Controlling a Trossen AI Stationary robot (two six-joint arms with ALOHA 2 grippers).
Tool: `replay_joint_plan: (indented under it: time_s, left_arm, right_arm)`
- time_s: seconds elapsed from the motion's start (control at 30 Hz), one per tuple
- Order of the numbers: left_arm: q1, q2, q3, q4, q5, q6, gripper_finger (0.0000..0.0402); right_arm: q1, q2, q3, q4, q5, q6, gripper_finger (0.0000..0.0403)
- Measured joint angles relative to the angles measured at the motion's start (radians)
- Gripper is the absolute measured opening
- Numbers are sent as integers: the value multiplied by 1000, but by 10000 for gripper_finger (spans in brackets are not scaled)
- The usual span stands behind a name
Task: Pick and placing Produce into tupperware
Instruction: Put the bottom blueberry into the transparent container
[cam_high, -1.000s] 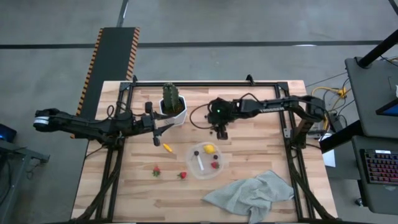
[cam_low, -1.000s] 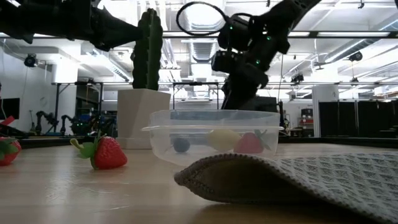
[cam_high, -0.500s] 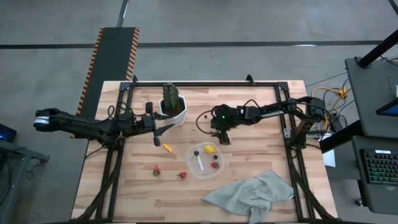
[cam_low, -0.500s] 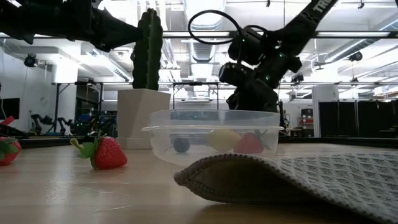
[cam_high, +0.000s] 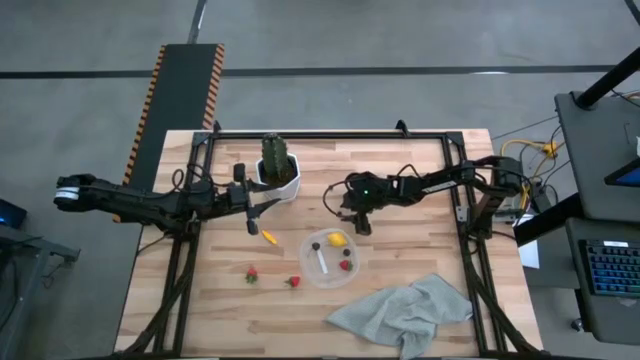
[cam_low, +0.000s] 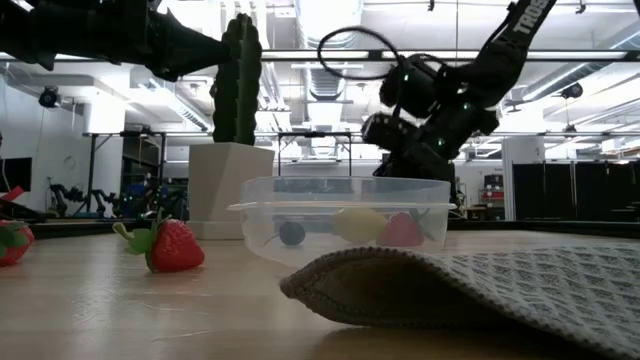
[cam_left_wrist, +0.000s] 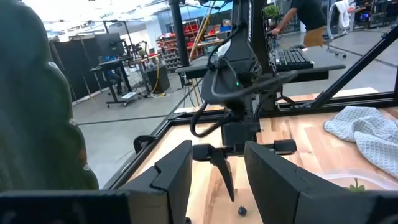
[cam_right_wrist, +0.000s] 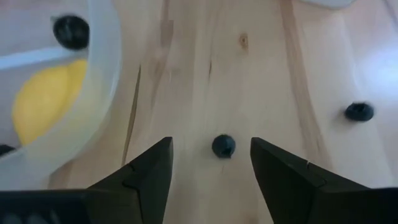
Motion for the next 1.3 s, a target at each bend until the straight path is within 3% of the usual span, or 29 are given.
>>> replay_joint_plan:
  time_s: [0.27, 0.63, 1.3]
  left_arm:
    - [0, 0, 0, -4, 0, 0, 135]
    - [0, 0, 0, -4, 0, 0, 135]
    - [0, 0, 0, -5, 0, 0, 135]
  right_arm:
    - [-2, 104, 22, 52, -12, 23, 208]
    - [-2, 92, 20, 50, -10, 25, 192]
    - [-3, 95, 19, 57, -8, 25, 33]
